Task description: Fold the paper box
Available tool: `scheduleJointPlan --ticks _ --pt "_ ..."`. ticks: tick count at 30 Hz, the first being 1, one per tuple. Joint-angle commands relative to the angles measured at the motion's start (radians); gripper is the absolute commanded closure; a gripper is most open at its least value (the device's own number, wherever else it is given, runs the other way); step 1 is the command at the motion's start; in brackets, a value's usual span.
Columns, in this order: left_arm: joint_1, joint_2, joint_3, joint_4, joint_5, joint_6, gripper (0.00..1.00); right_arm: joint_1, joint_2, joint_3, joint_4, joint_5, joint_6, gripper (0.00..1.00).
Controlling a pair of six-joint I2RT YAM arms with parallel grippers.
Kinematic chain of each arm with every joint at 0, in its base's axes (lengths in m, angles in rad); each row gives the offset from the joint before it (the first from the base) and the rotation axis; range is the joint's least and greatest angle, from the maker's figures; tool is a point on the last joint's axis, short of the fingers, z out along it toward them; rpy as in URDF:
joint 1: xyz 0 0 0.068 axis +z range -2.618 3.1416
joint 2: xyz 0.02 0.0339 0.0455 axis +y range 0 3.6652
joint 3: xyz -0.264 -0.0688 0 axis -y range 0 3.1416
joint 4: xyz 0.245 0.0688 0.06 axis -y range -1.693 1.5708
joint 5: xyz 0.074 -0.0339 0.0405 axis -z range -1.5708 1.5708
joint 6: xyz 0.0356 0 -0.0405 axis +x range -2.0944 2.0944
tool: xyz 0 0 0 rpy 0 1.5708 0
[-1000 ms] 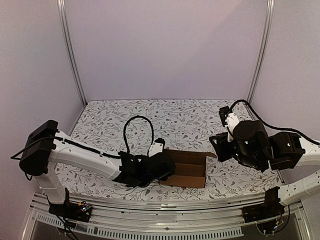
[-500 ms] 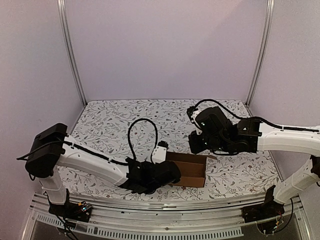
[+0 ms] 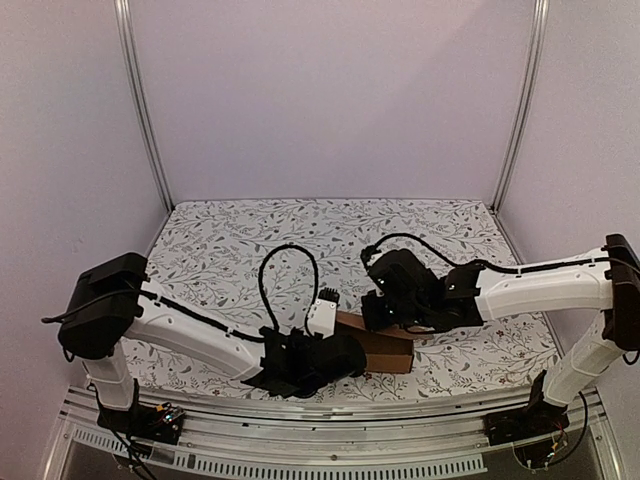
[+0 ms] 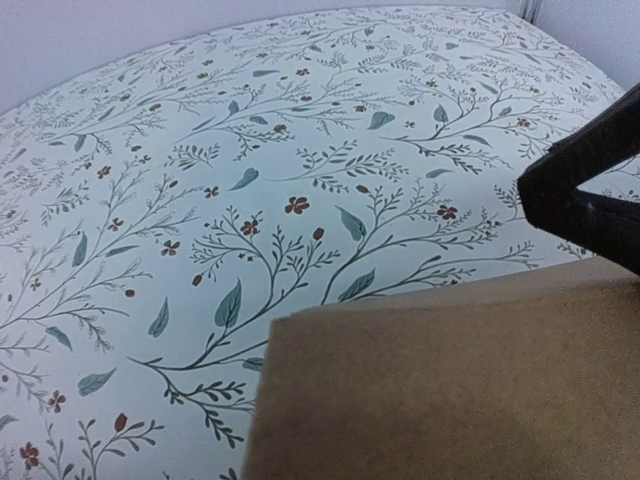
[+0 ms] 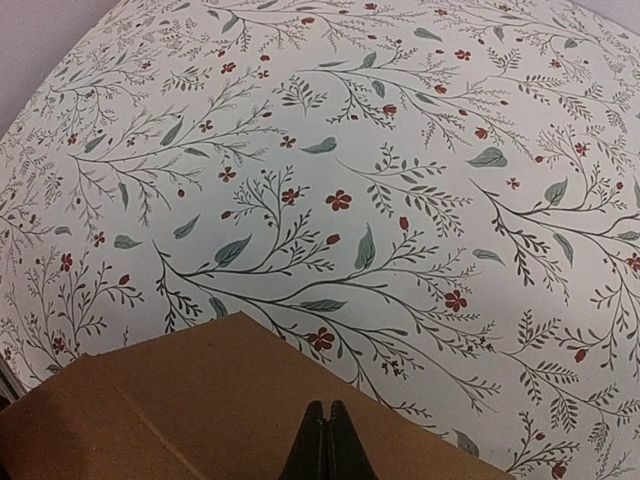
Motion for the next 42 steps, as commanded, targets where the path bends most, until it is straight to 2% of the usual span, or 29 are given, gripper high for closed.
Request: scheduleJointPlan --ticks 1,2,7,9,12,18,25,35,42 --pt "-0.019 0.035 -0.033 -0.027 0.049 -0.015 1.0 0.047 0.041 -0.036 0.034 0.07 0.053 1.0" --pt "-0.021 0.033 -0.036 -0.032 0.052 -0.019 1.0 0.053 0.047 -0.043 0.039 0.084 0.059 1.0" --pt "-0.032 0.004 -0.05 -0.106 0.081 -0.05 0.67 0.07 0.069 -0.068 0.07 0.12 0.096 1.0" --pt "-0.043 -0.015 -0.063 -0.139 0.092 -0.069 0.6 0.076 0.075 -0.076 0.075 0.13 0.103 1.0" --pt "-0.055 -0.052 -0.077 -0.192 0.102 -0.097 0.56 0.081 0.076 -0.092 0.087 0.141 0.112 1.0" --pt "-0.084 -0.132 -0.101 -0.275 0.124 -0.114 0.51 0.1 0.065 -0.128 0.097 0.17 0.128 1.0" --pt "-0.087 -0.213 -0.133 -0.317 0.214 -0.073 0.49 0.111 0.068 -0.174 0.105 0.165 0.165 1.0" --pt "-0.088 -0.192 -0.102 -0.35 0.279 -0.055 0.49 0.122 0.038 -0.182 0.082 0.196 0.163 1.0" --pt "-0.087 -0.272 -0.175 -0.377 0.349 -0.117 0.49 0.179 0.094 -0.159 0.059 0.292 0.167 1.0"
